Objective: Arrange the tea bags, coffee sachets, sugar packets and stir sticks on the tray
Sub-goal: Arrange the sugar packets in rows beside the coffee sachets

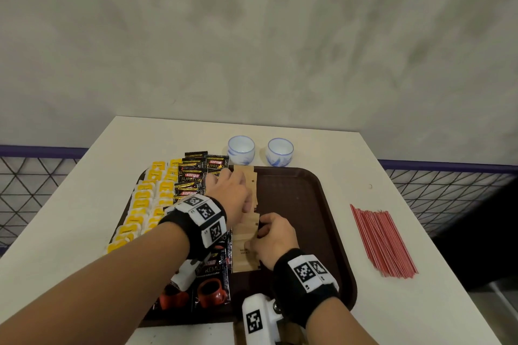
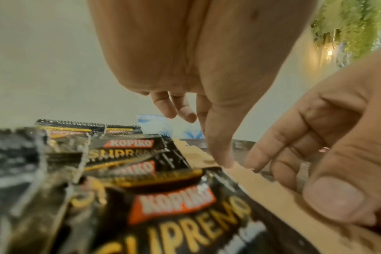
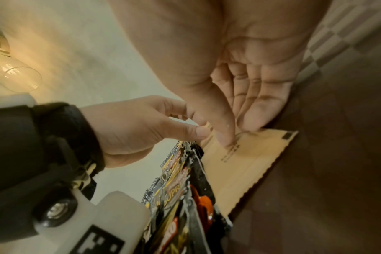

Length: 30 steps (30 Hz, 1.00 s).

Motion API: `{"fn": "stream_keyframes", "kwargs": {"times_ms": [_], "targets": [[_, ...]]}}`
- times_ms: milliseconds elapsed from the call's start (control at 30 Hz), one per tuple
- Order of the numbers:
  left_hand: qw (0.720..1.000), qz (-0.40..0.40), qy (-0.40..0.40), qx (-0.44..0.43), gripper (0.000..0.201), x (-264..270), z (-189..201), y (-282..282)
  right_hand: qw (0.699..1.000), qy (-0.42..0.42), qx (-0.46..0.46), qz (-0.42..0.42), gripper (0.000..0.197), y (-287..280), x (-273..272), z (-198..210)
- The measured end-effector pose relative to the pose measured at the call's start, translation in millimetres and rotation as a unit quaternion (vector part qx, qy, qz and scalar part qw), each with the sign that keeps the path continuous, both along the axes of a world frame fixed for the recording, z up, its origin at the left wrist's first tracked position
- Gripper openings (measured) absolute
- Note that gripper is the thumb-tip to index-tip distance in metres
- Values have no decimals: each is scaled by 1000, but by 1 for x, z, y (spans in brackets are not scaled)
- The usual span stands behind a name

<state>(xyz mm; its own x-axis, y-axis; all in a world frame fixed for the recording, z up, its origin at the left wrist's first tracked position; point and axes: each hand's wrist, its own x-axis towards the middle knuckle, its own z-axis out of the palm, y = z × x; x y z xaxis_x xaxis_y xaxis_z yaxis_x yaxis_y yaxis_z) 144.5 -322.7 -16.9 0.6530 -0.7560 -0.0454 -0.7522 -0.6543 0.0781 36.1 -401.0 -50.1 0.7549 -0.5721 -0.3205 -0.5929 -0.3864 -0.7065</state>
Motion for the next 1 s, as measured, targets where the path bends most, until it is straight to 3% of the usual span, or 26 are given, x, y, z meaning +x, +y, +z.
{"fn": "stream_keyframes", "kwargs": {"times_ms": [433, 533, 667, 800, 900, 1000], "targets": [[988, 63, 51, -132, 12, 0, 42, 44, 1000, -23, 4, 11, 61, 1, -7, 10], [986, 26, 92, -137, 11, -27, 50, 68, 996, -82, -18, 22, 53, -15, -38, 42], [968, -97, 189, -135, 16, -87, 45, 108, 991, -97, -35, 82, 37, -42, -128, 88], [946, -178, 260, -74, 44, -149, 24, 127, 995, 16, -81, 64, 37, -37, -223, 100], [953, -205, 221, -24, 71, -179, 7, 130, 984, 131, -95, 74, 45, -17, -263, 88], [965, -181, 191, 15, 77, -198, -3, 128, 980, 155, -93, 85, 61, 7, -276, 70]]}}
